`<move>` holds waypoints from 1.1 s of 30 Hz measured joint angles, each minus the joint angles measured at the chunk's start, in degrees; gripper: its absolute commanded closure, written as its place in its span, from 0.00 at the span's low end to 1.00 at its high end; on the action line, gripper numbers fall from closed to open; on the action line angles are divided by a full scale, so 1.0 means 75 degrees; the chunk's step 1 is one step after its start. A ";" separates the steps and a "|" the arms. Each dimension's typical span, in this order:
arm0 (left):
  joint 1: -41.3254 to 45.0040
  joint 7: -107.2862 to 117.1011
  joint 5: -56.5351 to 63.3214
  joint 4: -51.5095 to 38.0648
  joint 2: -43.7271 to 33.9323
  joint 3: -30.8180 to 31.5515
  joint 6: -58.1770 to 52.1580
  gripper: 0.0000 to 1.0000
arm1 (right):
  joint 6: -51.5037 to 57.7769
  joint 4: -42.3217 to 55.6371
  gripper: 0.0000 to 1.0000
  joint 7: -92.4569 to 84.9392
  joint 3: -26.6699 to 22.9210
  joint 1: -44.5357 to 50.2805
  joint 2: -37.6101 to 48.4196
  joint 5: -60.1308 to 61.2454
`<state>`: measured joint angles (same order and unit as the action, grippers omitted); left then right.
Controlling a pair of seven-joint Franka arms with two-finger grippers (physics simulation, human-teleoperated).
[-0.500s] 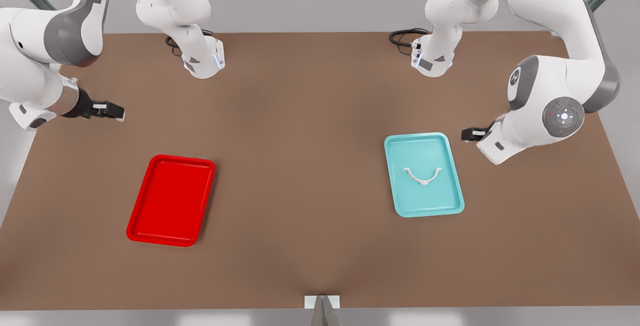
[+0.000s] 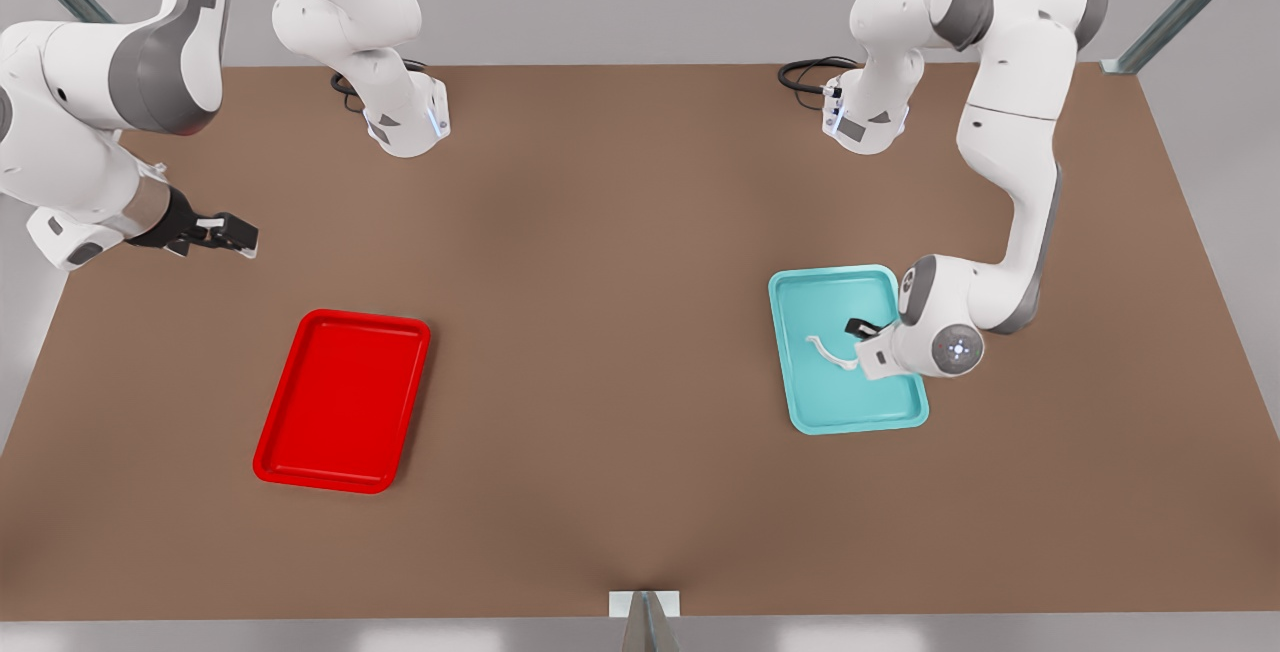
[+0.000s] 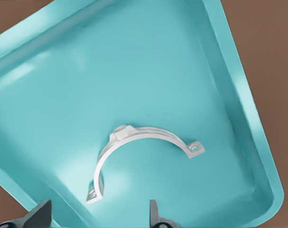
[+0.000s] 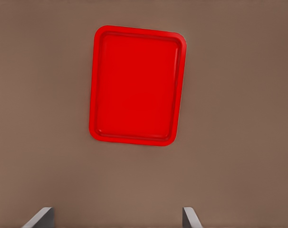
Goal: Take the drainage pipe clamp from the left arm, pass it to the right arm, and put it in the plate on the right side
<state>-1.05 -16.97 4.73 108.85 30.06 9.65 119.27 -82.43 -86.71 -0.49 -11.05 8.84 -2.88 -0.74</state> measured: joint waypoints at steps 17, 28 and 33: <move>-0.0112 -0.3357 0.0079 0.1973 -0.0596 -0.0117 0.3435 0.02 | -0.0049 -0.0008 0.00 -0.0017 -0.0001 -0.0045 -0.0020 0.0016; -0.0112 -0.4240 0.0054 0.2689 -0.0597 -0.0175 0.4913 0.48 | -0.0051 -0.0027 0.00 -0.0022 -0.0002 -0.0053 -0.0022 0.0019; -0.0080 -0.4430 0.0040 0.2692 -0.0584 -0.0174 0.4973 0.48 | -0.0052 -0.0031 0.00 -0.0024 -0.0002 -0.0069 -0.0022 0.0018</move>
<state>-1.65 -50.20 5.03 129.04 25.68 8.35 156.57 -82.82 -86.95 -0.67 -11.06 8.32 -3.04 -0.61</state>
